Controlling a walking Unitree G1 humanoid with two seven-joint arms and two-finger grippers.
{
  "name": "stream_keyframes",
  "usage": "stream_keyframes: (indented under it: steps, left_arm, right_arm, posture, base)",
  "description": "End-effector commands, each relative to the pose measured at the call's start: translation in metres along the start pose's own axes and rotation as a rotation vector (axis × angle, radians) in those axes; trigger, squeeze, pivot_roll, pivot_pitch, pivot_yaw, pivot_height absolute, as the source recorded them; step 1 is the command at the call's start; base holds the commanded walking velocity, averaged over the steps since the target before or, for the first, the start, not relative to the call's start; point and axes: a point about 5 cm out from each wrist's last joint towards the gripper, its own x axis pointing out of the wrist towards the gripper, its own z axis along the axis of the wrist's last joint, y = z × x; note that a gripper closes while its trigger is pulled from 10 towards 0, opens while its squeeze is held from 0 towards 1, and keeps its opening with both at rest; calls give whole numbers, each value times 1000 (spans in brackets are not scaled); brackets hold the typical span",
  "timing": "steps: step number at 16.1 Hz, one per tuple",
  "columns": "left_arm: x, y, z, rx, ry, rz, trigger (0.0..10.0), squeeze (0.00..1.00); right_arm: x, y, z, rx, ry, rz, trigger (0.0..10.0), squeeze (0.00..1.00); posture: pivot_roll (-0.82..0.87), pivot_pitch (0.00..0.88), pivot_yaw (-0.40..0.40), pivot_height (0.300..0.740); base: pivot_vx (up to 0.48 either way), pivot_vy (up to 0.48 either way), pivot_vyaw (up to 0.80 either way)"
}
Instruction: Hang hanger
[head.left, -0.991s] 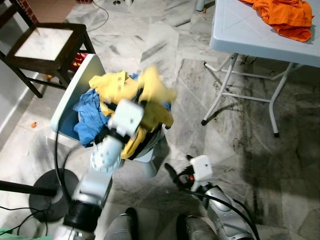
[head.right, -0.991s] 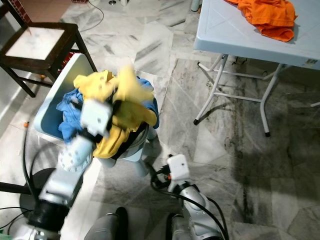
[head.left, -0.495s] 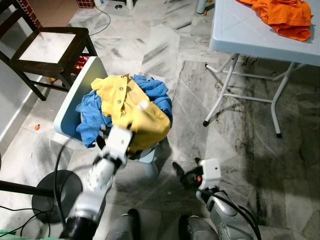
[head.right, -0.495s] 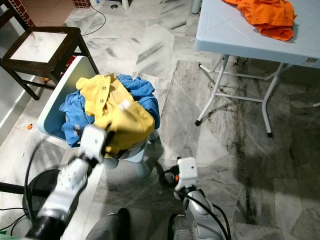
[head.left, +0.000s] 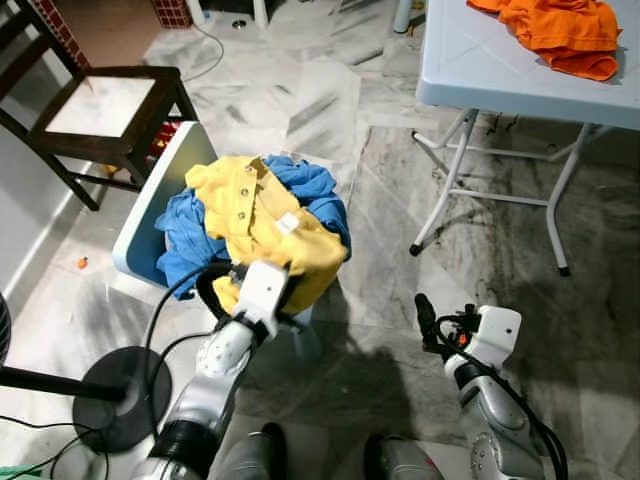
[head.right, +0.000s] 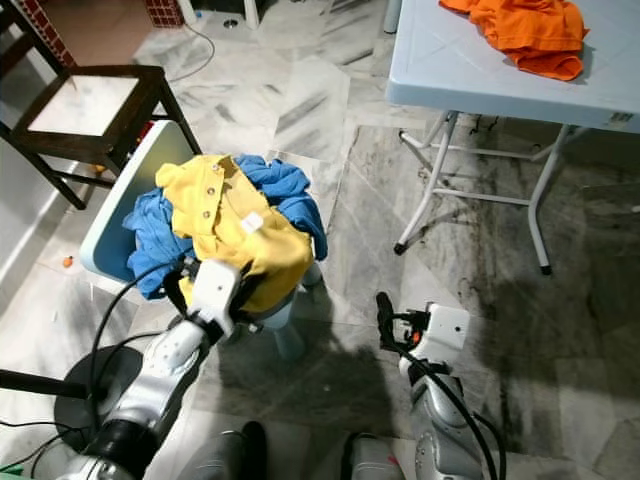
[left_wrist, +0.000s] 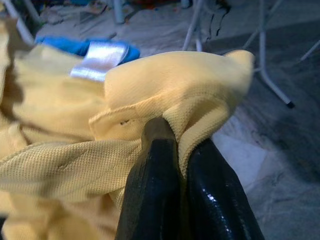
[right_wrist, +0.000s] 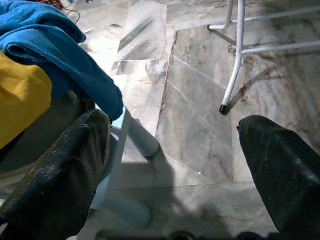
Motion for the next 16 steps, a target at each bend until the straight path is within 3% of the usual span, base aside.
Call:
stream_keyframes:
  steps: [1, 8, 16]
  left_arm:
    - [-1, -3, -6, -5, 19, -27, 10000, 0]
    - [15, -22, 4, -60, -22, -80, 10000, 0]
    - [28, -26, 17, -64, -69, -106, 10000, 0]
  right_arm:
    - [-4, 2, -3, -3, 13, -3, 10000, 0]
    - [-15, 0, -7, -18, 23, -18, 10000, 0]
    - [-10, 1, -3, -50, 23, -6, 10000, 0]
  posture:
    - [-169, 186, 86, 740]
    - [-210, 198, 95, 740]
    - [-241, 174, 90, 740]
  base:
    - [0, 0, -519]
    - [0, -307, 0]
    - [0, -452, 0]
